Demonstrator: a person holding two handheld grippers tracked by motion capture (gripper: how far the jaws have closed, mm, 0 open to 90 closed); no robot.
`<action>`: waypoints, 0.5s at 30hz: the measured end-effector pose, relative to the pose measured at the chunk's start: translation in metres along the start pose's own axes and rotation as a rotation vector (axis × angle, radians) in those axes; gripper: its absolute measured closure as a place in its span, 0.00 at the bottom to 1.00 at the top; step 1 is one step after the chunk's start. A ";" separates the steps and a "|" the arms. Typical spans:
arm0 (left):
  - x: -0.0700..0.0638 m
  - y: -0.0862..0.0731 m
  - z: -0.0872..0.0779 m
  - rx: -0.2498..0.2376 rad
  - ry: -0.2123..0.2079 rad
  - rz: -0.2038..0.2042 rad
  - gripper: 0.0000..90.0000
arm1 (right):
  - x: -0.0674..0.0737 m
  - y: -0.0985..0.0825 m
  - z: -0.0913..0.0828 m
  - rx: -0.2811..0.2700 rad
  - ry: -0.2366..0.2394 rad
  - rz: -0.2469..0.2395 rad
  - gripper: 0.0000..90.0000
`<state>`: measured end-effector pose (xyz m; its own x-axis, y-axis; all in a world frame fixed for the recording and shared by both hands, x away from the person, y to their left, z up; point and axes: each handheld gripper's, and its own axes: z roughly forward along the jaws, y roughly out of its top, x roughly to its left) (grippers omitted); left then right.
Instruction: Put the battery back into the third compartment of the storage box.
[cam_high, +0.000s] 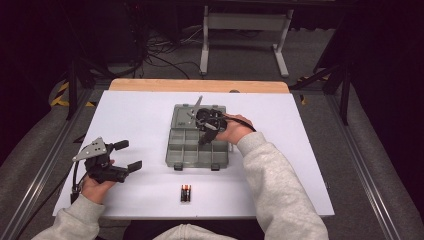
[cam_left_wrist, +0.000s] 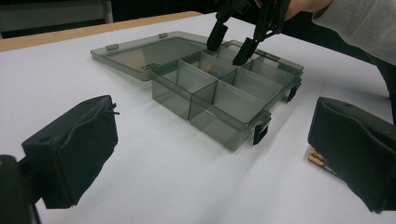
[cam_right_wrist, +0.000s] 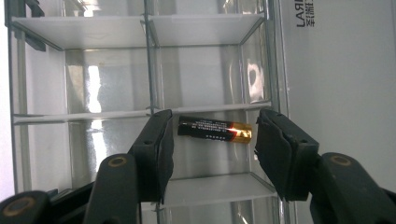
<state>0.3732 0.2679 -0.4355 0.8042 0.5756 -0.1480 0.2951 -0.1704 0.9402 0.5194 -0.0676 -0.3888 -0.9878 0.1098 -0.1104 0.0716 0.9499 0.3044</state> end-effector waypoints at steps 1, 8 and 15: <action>0.000 0.000 0.000 -0.001 0.002 0.001 0.02 | 0.000 0.000 0.000 -0.001 0.000 0.002 0.52; 0.001 0.000 0.000 0.003 -0.003 -0.001 0.02 | 0.001 0.000 -0.006 -0.012 -0.019 0.011 0.44; 0.001 0.000 0.000 0.002 -0.001 -0.002 0.02 | 0.015 0.006 -0.023 -0.048 -0.041 0.048 0.24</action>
<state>0.3736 0.2683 -0.4357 0.8040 0.5752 -0.1504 0.2977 -0.1705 0.9393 0.5020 -0.0665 -0.3671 -0.9768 0.1682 -0.1327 0.1115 0.9281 0.3554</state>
